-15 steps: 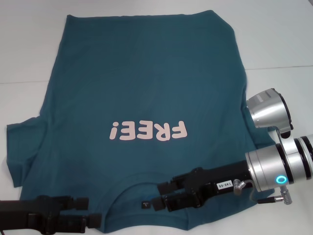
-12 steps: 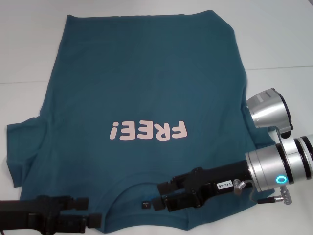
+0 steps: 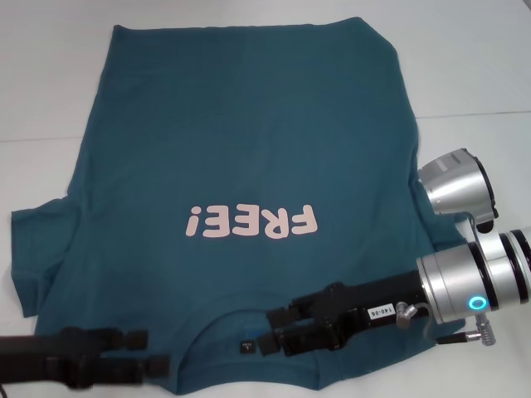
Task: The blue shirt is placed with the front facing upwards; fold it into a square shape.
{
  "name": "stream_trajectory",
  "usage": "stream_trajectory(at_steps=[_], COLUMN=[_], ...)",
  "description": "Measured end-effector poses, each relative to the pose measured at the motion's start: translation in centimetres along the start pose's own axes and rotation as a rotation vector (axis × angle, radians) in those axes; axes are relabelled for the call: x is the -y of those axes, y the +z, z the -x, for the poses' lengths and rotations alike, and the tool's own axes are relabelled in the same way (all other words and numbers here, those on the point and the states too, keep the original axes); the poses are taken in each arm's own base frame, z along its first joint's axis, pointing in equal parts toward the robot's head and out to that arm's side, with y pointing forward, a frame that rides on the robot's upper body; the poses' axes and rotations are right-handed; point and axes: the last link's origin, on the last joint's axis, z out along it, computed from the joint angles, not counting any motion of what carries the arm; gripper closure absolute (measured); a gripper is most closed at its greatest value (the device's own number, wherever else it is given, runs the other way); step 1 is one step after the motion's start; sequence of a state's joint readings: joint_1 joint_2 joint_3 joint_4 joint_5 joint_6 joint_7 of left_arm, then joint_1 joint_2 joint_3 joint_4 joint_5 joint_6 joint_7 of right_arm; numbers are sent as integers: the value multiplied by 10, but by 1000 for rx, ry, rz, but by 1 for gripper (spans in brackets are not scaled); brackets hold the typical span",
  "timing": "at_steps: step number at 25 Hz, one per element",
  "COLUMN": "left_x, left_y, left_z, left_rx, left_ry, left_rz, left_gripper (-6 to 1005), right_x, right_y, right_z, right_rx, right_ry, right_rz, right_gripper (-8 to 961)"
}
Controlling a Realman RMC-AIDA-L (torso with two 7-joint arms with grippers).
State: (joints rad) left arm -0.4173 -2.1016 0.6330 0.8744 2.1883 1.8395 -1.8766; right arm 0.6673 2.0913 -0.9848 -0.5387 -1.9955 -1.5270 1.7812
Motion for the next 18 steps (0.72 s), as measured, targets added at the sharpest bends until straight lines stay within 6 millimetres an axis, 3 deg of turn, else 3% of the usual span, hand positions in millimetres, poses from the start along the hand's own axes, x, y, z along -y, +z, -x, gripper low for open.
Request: stream_trajectory(at_steps=[6, 8, 13, 18], left_x=[17, 29, 56, 71], left_y=[-25, -44, -77, -87], left_z=[-17, -22, -15, -4], left_rx=[-179, -314, -541, -607], left_ry=[-222, -377, -647, -764], left_rz=[-102, -151, -234, -326], left_gripper=[65, 65, 65, 66], right_x=[3, 6, 11, 14], right_y=[-7, -12, -26, -35], right_z=[8, 13, 29, 42], right_rx=[57, 78, 113, 125], right_ry=[76, 117, 203, 246], right_rz=[-16, -34, -74, -99], right_gripper=[335, 335, 334, 334])
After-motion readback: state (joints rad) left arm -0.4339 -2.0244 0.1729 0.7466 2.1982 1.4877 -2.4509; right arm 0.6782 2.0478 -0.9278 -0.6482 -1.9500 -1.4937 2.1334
